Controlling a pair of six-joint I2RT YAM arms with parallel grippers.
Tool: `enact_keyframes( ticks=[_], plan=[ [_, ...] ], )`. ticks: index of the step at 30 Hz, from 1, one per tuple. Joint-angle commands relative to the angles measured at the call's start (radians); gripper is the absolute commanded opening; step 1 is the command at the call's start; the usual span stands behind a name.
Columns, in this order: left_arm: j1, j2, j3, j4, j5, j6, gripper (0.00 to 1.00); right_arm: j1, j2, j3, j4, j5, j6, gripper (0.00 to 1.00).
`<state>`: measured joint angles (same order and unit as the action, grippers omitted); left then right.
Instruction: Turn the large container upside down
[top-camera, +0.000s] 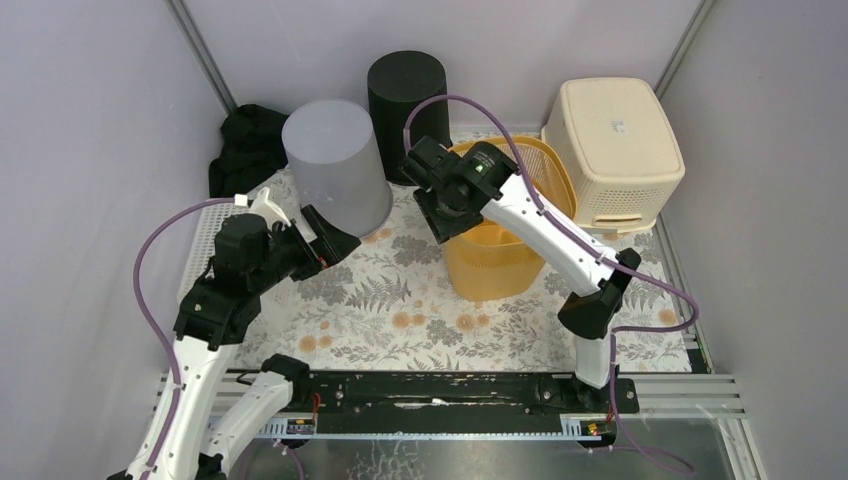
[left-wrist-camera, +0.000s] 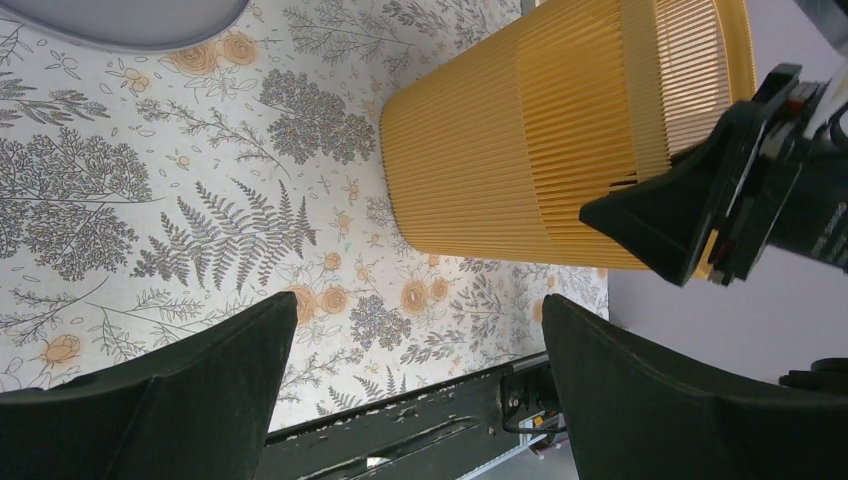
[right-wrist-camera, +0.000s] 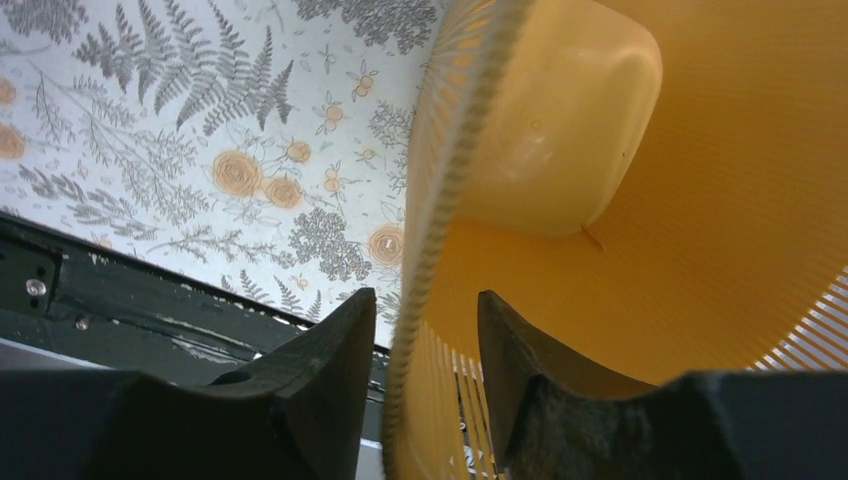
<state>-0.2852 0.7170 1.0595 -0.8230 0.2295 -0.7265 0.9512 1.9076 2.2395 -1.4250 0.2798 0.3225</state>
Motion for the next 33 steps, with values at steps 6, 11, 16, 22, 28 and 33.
enact_keyframes(
  ticks=[6, 11, 16, 22, 28, 33],
  plan=[
    [0.004, -0.016, -0.012, 0.041, 0.022, 0.010, 1.00, -0.072, 0.059, 0.141, -0.036, 0.022, 0.024, 0.57],
    [0.005, -0.017, -0.009, 0.041, 0.023, 0.010, 1.00, -0.087, 0.086, 0.170, -0.036, 0.028, 0.029, 0.58],
    [0.004, -0.018, -0.012, 0.041, 0.023, 0.010, 1.00, -0.099, 0.100, 0.184, -0.036, 0.058, 0.037, 0.58],
    [0.004, -0.013, -0.005, 0.041, 0.026, 0.010, 1.00, -0.102, 0.117, 0.201, -0.036, 0.070, 0.039, 0.56],
    [0.005, -0.016, -0.010, 0.038, 0.024, 0.010, 1.00, -0.102, 0.120, 0.207, -0.037, 0.051, 0.042, 0.44],
    [0.004, -0.017, -0.015, 0.039, 0.023, 0.010, 1.00, -0.101, 0.119, 0.191, -0.037, 0.033, 0.046, 0.32]
  ],
)
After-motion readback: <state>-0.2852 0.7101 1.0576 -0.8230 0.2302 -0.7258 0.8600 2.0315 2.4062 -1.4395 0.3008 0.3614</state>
